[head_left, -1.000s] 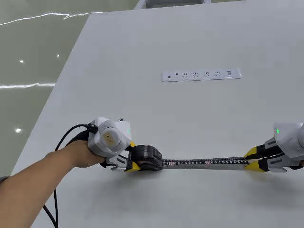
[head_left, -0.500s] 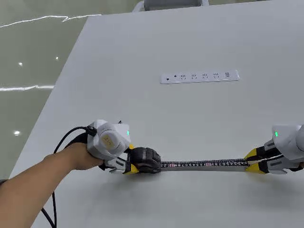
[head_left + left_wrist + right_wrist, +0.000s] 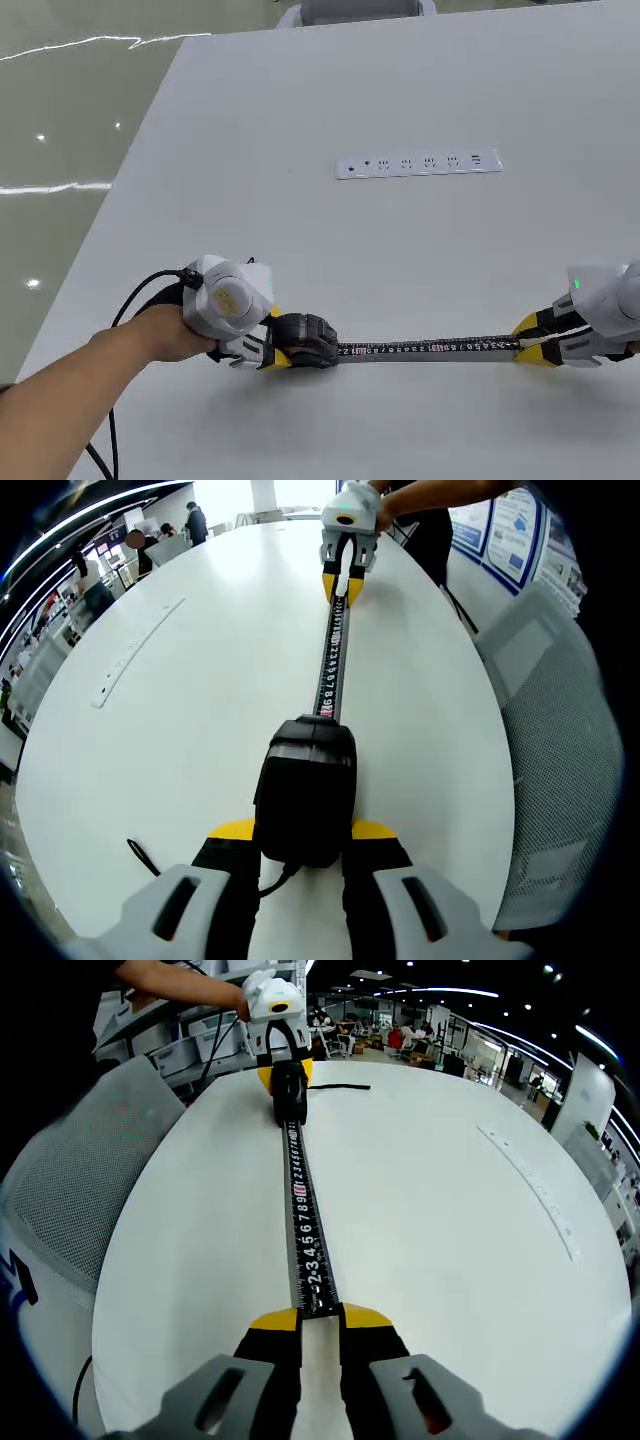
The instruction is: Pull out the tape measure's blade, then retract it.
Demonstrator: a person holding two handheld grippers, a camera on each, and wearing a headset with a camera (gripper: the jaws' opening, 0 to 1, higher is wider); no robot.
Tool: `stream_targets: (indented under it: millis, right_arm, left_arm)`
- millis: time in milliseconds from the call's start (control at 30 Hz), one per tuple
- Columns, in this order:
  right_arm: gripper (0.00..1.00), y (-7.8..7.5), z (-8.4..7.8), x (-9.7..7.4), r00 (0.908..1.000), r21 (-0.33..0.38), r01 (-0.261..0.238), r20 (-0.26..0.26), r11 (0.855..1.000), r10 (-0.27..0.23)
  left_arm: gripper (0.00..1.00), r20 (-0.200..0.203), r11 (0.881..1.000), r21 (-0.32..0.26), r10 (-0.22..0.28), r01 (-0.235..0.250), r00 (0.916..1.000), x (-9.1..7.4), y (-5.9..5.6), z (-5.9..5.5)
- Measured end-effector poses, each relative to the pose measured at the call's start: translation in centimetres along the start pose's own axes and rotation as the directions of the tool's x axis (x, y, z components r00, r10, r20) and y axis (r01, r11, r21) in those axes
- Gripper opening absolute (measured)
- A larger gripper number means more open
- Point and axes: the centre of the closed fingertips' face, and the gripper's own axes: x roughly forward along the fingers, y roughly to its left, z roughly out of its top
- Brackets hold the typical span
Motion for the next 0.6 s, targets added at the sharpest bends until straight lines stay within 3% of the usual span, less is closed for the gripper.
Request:
stream_targets:
  millis: [267, 600]
  right_arm:
    - [0.14, -0.06, -0.21, 0.01, 0.9999, 0.019, 0.007, -0.008, 1.000, -0.007]
    - [0.19, -0.41, -0.17, -0.03, 0.9996, 0.028, 0.027, -0.014, 0.999, -0.026]
  left_arm:
    - [0.28, -0.003, 1.000, -0.017, -0.008, 0.008, 1.0000, 0.02, -0.02, 0.08]
    - [0.31, -0.028, 1.000, 0.004, -0.007, 0.007, 0.9996, 0.69, -0.01, 0.20]
